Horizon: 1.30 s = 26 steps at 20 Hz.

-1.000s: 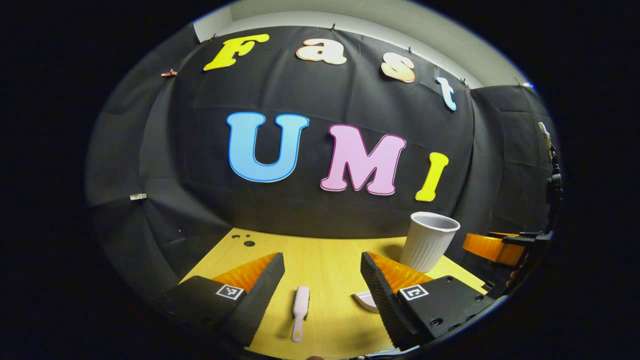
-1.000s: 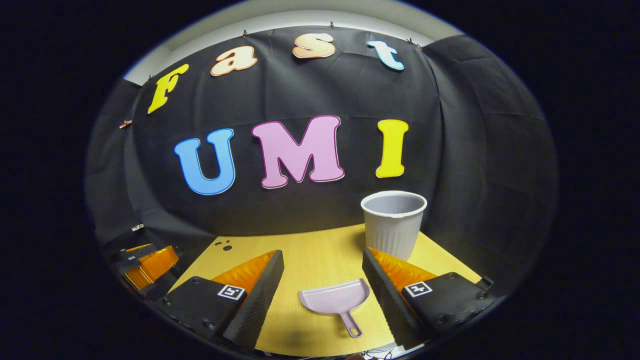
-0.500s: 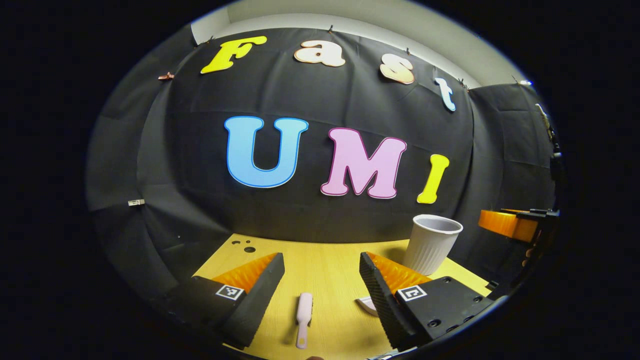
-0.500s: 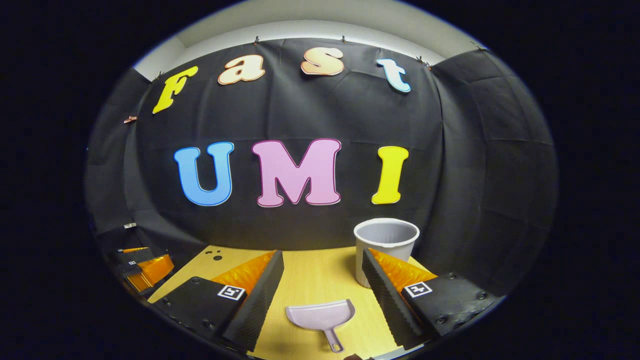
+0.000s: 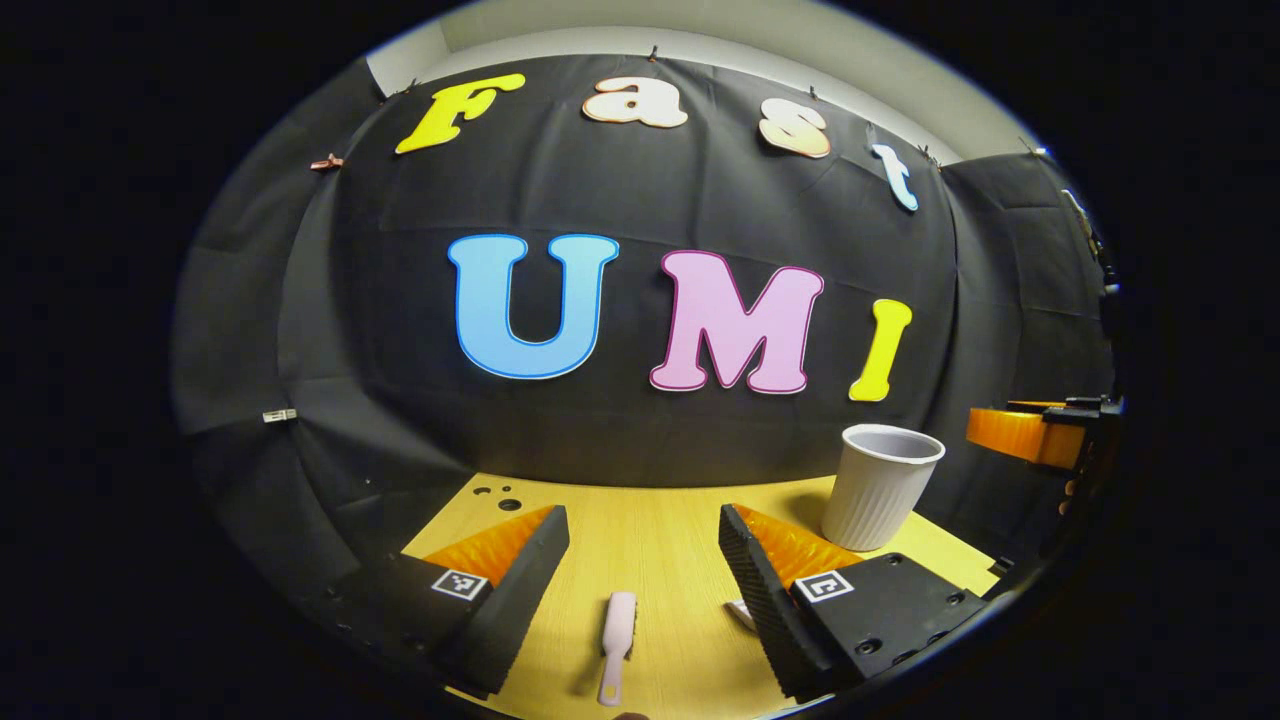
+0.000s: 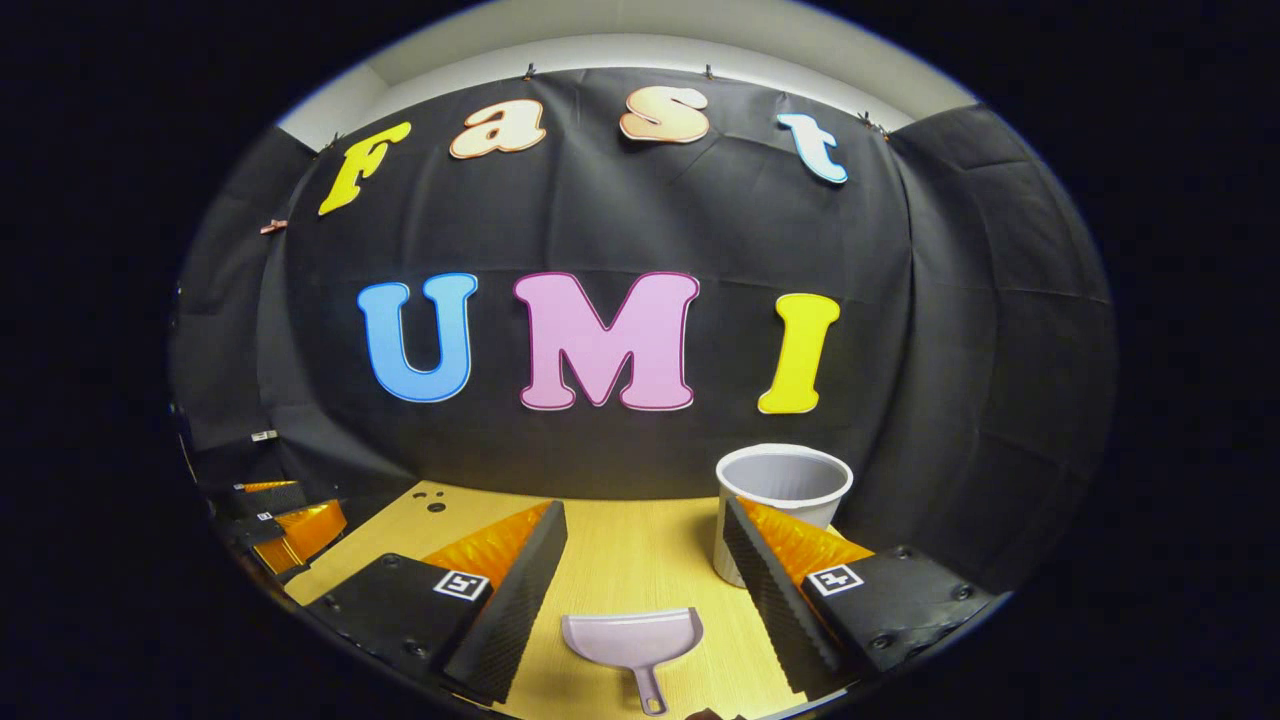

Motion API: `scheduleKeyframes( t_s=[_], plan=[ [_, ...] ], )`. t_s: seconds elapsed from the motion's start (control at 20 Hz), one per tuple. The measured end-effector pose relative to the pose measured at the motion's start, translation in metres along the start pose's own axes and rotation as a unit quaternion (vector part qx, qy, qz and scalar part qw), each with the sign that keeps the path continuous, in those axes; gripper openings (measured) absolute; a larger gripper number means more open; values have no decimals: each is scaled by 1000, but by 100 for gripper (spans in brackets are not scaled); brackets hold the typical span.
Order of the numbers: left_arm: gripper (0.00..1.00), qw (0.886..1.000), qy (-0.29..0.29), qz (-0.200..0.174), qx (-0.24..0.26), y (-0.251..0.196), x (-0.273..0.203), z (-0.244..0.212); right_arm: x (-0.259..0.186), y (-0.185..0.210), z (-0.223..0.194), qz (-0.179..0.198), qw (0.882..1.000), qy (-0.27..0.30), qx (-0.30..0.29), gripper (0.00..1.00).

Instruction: Pick up the small broom and dustpan from the desktop, sweep the trash into the dustpan with the broom, and then empty the trash into the garbage bin.

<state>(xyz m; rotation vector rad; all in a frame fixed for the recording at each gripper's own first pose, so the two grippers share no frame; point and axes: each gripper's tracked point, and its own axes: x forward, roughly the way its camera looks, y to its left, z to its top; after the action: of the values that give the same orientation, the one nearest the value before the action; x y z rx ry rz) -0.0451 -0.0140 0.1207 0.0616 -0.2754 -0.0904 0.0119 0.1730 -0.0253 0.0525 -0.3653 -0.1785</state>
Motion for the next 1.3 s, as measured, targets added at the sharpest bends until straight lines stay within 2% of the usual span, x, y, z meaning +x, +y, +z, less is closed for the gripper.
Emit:
scheduleKeyframes(
  t_s=[0.15, 0.25, 0.4, 0.65, 0.75, 0.9, 1.0, 1.15, 1.3],
  plan=[
    [96, 1000, 1, 5, 7, -15, 3, 2, 9, -8, -7, 10, 1000, 12, 7, 99],
    [96, 1000, 2, 24, 20, -23, 4, 3, 15, -19, -9, 28, 999, 15, 13, 99],
    [96, 998, -7, 58, 19, -48, 8, 3, 30, -48, -16, 68, 998, 13, 10, 100],
    [95, 995, -27, 93, 13, -111, 22, 0, 74, -92, -11, 168, 985, -17, 19, 99],
    [95, 993, -26, 117, 6, -130, 26, -7, 89, -110, -8, 185, 982, -31, 11, 99],
    [95, 990, -25, 140, 0, -160, 29, -10, 98, -125, -9, 201, 979, -28, 12, 99],
    [95, 990, -31, 139, -10, -177, 31, -8, 96, -132, 0, 204, 978, -44, 22, 99],
    [96, 987, -22, 157, -11, -177, 27, -8, 90, -128, -9, 213, 976, -38, 6, 98],
    [96, 987, -16, 159, -10, -176, 23, -2, 84, -129, -6, 202, 979, -33, -8, 99]
  ],
)
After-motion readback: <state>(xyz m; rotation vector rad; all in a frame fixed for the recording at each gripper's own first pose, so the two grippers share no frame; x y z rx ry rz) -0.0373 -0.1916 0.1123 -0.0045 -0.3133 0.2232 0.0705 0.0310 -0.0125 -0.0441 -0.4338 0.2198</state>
